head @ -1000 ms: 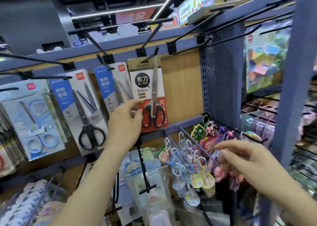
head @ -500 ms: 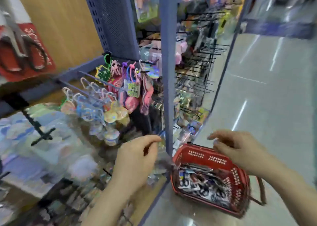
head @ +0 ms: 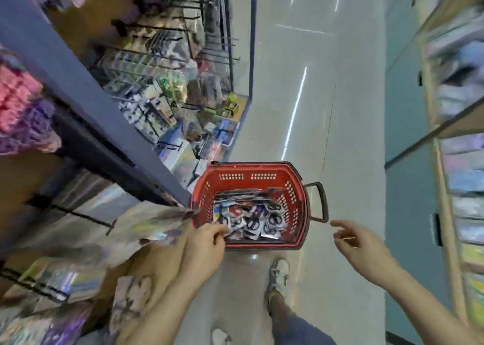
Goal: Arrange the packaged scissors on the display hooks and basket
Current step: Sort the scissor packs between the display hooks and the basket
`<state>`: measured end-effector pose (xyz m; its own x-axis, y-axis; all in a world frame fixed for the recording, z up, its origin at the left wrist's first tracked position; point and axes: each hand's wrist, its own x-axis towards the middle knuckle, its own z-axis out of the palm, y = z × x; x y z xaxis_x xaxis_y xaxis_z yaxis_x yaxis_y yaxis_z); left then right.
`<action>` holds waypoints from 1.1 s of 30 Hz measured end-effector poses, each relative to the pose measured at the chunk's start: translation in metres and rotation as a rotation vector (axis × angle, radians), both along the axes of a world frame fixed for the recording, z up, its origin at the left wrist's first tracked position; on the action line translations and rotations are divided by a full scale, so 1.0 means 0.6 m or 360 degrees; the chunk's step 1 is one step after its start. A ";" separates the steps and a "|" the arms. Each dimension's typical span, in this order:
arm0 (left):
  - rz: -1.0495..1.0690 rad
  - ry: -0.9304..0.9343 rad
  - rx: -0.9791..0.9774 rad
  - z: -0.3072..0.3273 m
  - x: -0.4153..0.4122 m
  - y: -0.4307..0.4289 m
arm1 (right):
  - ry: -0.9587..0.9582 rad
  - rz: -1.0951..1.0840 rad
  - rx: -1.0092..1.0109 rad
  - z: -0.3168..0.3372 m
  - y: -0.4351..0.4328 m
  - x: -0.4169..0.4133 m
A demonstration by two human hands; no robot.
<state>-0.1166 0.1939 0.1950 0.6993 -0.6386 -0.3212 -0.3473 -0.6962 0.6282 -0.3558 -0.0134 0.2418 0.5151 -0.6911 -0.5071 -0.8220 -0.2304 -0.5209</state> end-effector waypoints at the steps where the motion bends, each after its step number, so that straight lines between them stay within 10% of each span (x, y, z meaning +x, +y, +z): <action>1: 0.0039 0.0067 0.0063 -0.030 0.001 -0.022 | 0.0019 -0.0059 0.0044 -0.026 -0.018 0.001; 16: 0.0004 0.0295 0.0736 -0.554 0.084 -0.183 | 0.0210 -0.0361 0.0653 -0.602 -0.153 0.231; 29: -0.0896 -0.0160 0.1050 -0.912 0.178 -0.245 | -0.0109 -0.1215 0.1299 -1.015 -0.090 0.448; 33: -0.0257 0.0009 0.0638 -0.921 0.195 -0.269 | -0.0127 -0.1313 0.1417 -1.028 -0.125 0.472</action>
<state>0.0004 0.0325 -0.3576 0.5982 -0.5634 -0.5699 -0.4690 -0.8227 0.3211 -0.0728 -0.0884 -0.3748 0.1367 -0.2525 -0.9579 -0.5111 0.8103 -0.2865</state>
